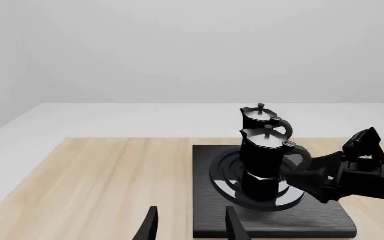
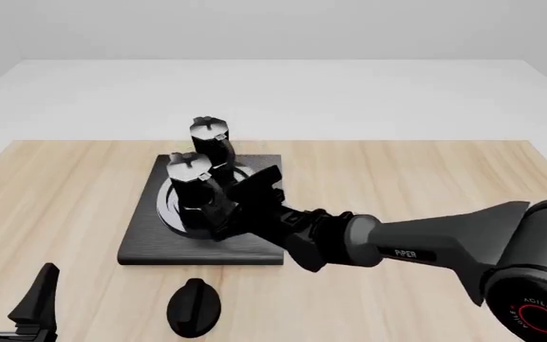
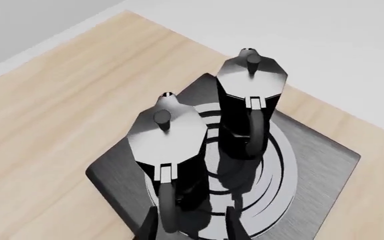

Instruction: Put both moka pots on the stove.

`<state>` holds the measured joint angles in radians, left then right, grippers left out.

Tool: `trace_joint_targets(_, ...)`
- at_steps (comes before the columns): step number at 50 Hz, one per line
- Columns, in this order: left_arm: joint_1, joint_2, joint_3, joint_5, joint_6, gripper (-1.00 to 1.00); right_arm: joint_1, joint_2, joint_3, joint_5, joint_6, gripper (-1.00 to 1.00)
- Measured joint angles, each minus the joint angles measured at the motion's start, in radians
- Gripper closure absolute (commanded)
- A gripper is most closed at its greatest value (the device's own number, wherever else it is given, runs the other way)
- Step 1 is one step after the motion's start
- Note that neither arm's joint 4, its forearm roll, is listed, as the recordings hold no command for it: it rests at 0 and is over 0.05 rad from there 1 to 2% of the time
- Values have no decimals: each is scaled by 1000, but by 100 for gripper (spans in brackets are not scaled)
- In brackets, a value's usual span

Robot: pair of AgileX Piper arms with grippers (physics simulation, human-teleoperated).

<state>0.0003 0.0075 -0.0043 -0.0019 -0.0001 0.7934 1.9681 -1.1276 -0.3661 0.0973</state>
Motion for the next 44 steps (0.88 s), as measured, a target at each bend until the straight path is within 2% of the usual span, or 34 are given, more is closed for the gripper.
trace_joint_targets(8, 0, 0, 0, 0, 0, -100, -2, -73, 112, -37, 9, -100)
trace_joint_targets(18, 0, 0, 0, 0, 0, -100, -17, -235, 364, -133, 47, -100)
trace_joint_targets(28, 0, 0, 0, 0, 0, -100, -65, -488, 688, -235, 77, -100)
trace_joint_targets(32, 0, 0, 0, 0, 0, -100, -111, -660, 810, -229, 75, -100)
trace_joint_targets(34, 0, 0, 0, 0, 0, -100, -158, -756, 842, -205, 37, -100)
trace_joint_targets(36, 0, 0, 0, 0, 0, -100, -205, -818, 858, -202, -25, -100)
trace_joint_targets(38, 0, 0, 0, 0, 0, -100, -262, -809, 862, -257, -127, -100)
trace_joint_targets(41, 0, 0, 0, 0, 0, -100, -352, -652, 801, -412, -307, -100)
trace_joint_targets(44, 0, 0, 0, 0, 0, -100, -409, -408, 650, -526, -487, -100)
